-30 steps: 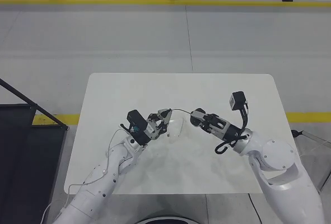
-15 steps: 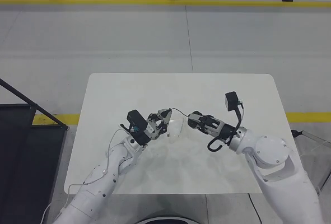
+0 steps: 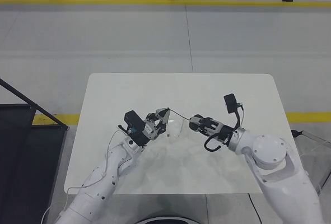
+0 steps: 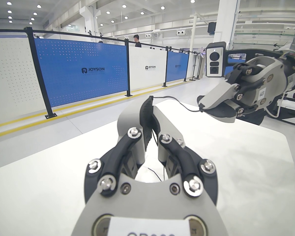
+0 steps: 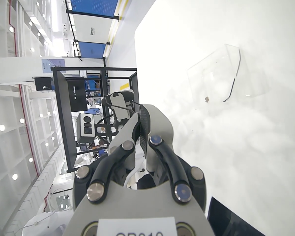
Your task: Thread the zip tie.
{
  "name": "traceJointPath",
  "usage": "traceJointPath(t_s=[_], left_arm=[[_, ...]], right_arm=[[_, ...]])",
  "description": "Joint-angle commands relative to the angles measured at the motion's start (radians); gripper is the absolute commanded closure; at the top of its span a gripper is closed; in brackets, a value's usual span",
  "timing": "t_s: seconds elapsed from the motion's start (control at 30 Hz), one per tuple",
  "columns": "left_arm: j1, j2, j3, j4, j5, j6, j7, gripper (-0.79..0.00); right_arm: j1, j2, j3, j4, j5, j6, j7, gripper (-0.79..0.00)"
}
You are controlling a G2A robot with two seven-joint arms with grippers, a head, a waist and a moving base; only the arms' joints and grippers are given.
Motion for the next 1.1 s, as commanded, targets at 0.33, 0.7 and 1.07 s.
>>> traceJointPath(t_s=[0.33, 0.7, 1.07], left_arm=[[0.0, -0.002, 0.001, -0.002, 0.034, -0.013, 0.0, 0.0], [0.0, -0.004, 0.001, 0.003, 0.055, -0.019, -0.005, 0.0], [-0.005, -0.005, 0.005, 0.007, 0.068, -0.035, -0.03, 0.0]], right_arm=[[0.023, -0.005, -0.015, 0.006, -0.002, 0.019, -0.005, 0.0], [-0.054, -0.005, 0.063, -0.014, 0.115, -0.169, -0.031, 0.0], [-0.087, -0.004, 0.081, -0.018, 0.127, -0.26, -0.027, 0.0]])
